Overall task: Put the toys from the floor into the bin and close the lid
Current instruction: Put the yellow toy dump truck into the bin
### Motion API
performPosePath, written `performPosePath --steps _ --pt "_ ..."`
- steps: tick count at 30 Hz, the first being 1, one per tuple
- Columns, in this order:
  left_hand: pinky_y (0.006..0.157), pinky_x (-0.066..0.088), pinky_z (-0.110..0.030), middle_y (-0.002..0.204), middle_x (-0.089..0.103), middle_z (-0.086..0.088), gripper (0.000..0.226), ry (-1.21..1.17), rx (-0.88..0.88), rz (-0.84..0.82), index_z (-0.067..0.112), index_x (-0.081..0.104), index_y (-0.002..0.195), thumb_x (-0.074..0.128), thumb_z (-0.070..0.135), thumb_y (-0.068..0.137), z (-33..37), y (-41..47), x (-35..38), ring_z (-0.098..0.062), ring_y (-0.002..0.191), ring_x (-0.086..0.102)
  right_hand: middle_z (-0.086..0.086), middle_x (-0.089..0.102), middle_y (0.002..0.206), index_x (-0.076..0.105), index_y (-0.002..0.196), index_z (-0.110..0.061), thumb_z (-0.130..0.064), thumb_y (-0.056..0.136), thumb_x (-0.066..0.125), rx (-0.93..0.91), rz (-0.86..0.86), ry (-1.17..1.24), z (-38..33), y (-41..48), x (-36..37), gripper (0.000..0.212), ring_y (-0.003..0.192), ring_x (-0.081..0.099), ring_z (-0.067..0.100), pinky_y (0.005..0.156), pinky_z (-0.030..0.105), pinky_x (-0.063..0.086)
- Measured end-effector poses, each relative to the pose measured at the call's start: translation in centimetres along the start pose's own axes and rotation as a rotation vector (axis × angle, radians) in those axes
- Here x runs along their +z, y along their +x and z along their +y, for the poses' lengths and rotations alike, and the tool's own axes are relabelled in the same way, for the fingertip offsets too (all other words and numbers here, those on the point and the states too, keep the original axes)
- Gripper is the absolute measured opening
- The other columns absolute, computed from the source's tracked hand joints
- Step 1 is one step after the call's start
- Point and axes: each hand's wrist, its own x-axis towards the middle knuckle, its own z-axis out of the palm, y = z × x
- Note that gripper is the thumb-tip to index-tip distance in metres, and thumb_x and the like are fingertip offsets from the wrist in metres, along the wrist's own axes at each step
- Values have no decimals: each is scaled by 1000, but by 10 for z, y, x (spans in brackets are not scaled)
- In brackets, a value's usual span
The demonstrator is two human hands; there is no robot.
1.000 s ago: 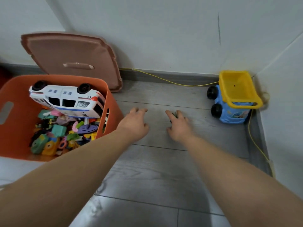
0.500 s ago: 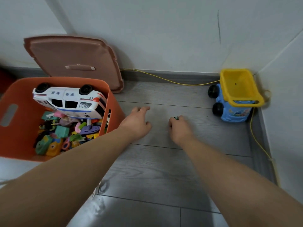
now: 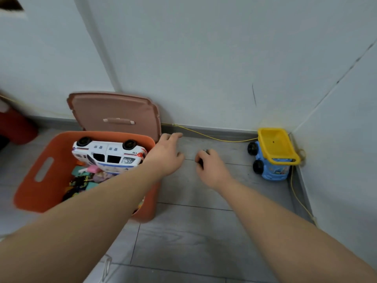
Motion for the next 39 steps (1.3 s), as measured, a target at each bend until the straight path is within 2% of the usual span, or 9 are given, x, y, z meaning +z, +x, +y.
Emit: performPosePath --steps 5,11,13,15,17,19,25,31,39 --pt "97 41 -33 134 44 -8 62 -54 -16 112 24 40 146 55 19 86 -25 -23 -44 -27 117 53 10 51 98 60 97 -13 -8 83 61 -224 24 33 -74 8 -11 15 89 55 33 80 41 46" --pt "99 46 -39 147 38 -6 61 -57 -95 127 26 36 148 55 24 90 -64 -49 -83 -25 125 51 9 51 93 58 88 -13 -8 83 58 -427 -58 5 -139 8 2 6 84 53 32 75 42 46" --pt "96 46 -37 149 35 -7 61 -53 -113 118 24 34 149 55 24 92 -71 -56 -88 -25 124 51 10 55 102 57 84 -16 -6 81 57 -457 -136 -16 -148 9 9 11 93 54 34 81 43 47" --pt "94 44 -34 151 33 -7 61 -46 -125 116 23 34 150 55 23 92 -77 -64 -93 -25 123 51 13 54 124 53 80 -26 -9 78 54 -452 -209 -20 -154 10 13 17 109 53 38 91 41 47" --pt "92 44 -32 151 34 -6 61 -41 -122 113 23 34 149 56 23 92 -79 -67 -94 -24 121 52 13 46 140 48 79 -34 -12 77 55 -423 -250 5 -153 8 10 23 115 53 38 95 42 47" --pt "93 45 -32 150 34 -6 61 -45 -113 103 23 34 149 56 24 92 -76 -68 -93 -23 122 51 11 42 144 55 83 -26 -11 79 60 -387 -253 -14 -148 6 0 17 122 49 37 100 39 44" --pt "102 43 -37 149 37 -5 59 -71 -62 107 24 37 148 54 23 91 -42 -55 -79 -27 130 46 13 30 155 59 115 -20 -18 85 62 -262 -215 -211 -96 17 -44 30 140 32 35 113 40 33" --pt "108 39 -35 148 38 -5 62 -73 10 56 23 38 148 56 18 89 2 -43 -39 -23 132 45 13 34 153 54 133 -19 -22 90 61 56 -115 -279 -6 7 -90 44 138 35 34 112 39 33" --pt "116 25 -31 155 30 -10 68 -50 3 -30 19 32 153 58 21 90 50 -17 6 -25 143 33 13 50 134 46 140 -17 -28 89 58 329 -178 -385 108 -26 -115 53 128 40 35 108 40 36"
